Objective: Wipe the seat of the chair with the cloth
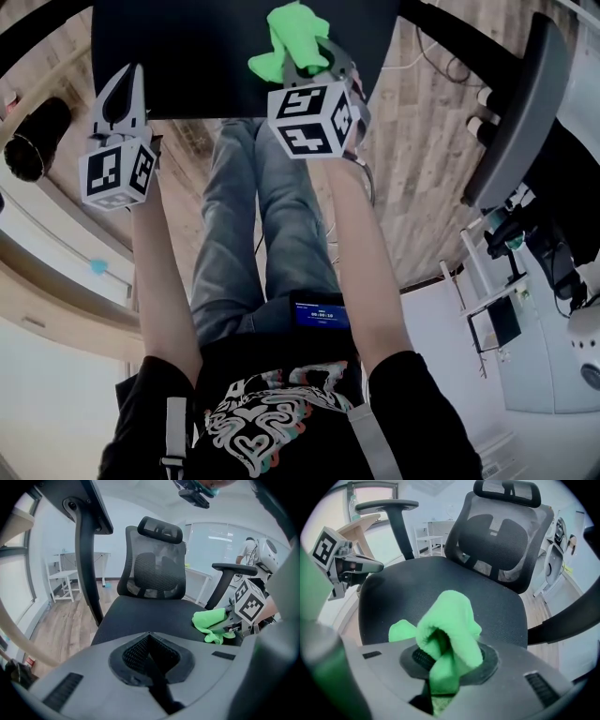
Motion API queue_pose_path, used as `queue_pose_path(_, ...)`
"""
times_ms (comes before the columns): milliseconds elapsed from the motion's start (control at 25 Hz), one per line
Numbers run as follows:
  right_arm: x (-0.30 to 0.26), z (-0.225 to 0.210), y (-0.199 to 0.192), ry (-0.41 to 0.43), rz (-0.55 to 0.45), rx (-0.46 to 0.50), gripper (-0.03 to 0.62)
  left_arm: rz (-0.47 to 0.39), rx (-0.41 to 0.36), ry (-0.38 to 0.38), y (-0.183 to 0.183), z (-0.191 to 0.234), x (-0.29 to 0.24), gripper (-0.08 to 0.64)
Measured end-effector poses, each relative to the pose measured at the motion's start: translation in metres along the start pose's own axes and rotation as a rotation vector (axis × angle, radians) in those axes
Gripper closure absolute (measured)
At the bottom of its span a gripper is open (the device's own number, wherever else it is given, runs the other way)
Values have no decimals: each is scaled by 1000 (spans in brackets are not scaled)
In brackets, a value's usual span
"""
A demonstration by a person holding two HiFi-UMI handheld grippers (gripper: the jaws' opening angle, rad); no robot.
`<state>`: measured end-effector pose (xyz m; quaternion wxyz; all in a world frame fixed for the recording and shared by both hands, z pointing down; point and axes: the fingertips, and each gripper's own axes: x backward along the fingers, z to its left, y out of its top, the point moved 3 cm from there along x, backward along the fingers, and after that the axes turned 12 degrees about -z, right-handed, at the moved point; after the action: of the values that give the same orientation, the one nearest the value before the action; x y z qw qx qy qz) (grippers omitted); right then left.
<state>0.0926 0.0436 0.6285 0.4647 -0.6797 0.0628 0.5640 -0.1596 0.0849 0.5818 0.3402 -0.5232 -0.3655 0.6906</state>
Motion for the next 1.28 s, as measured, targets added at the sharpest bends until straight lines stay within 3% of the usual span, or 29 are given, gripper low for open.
queue_pose_path(1280,18,-62,-15,-127,65,-37,491,30,-9,-25,1,0,-7,559)
